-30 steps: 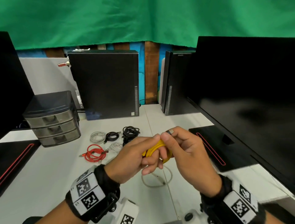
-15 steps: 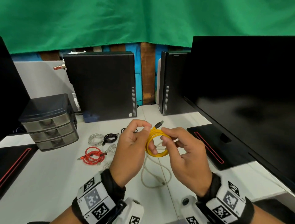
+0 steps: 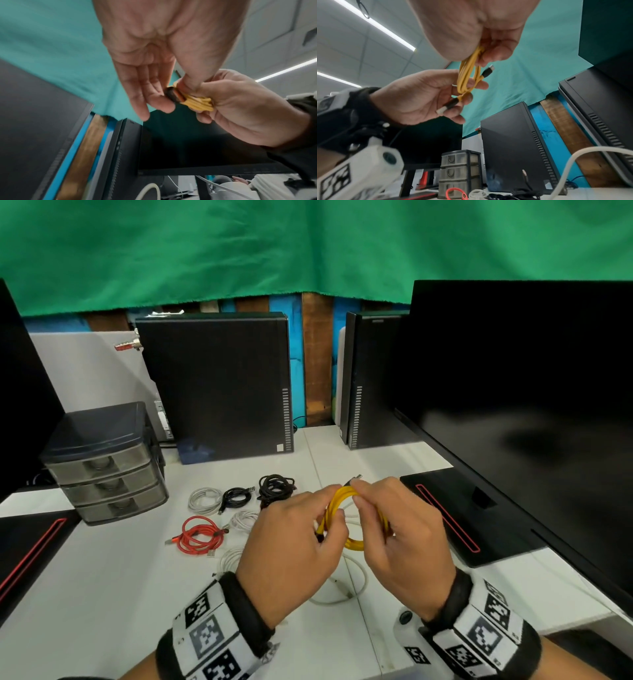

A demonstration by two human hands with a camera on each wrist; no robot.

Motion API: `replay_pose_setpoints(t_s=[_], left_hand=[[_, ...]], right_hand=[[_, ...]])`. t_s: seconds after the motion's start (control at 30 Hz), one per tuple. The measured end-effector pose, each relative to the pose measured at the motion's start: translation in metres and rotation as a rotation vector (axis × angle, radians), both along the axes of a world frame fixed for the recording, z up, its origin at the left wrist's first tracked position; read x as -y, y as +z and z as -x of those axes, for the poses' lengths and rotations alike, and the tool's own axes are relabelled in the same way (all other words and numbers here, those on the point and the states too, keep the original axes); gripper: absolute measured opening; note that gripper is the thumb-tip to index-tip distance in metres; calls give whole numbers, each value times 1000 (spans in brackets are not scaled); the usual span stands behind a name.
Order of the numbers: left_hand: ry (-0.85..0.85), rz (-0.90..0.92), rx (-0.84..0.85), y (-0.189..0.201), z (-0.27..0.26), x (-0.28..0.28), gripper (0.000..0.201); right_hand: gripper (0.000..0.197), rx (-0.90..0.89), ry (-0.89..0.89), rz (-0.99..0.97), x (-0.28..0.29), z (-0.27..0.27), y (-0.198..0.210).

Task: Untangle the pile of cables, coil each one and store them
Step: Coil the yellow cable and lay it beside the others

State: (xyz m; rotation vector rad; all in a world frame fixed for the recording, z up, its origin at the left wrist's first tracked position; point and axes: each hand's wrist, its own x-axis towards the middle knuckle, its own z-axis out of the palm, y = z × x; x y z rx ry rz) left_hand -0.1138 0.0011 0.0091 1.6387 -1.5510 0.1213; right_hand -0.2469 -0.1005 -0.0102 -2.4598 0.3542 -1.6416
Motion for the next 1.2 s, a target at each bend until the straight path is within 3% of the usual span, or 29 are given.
replay_pose_setpoints(t_s=[0.13, 0.33, 0.5, 0.6, 0.7, 0.87, 1.03, 1.2], left_hand=[[133, -157, 142, 6, -4, -4, 23], [28, -247, 18, 12, -12, -4, 30], [-31, -307, -257, 1, -15, 4, 22], [-221, -451, -638, 6, -26, 7, 21], [-433, -457, -1025, 13, -29, 6, 19], [-564, -337, -1227, 7, -25, 10, 23], [-562, -251, -1366, 3, -24, 12, 22], [-476, -223, -1120, 3, -11, 10, 42]], right_hand=[[19, -87, -85, 100, 2, -4, -8], [17, -58, 146, -346, -7, -9, -12], [21, -74, 196, -506, -4, -8, -3], [20, -150, 253, -615, 6, -3, 11], [16, -87, 421, -813, 8, 1, 23], [24, -76, 690, -1135, 13, 5, 28], [32, -172, 526, -802, 5, 6, 26], [15, -15, 298, -461, -3, 5, 24]])
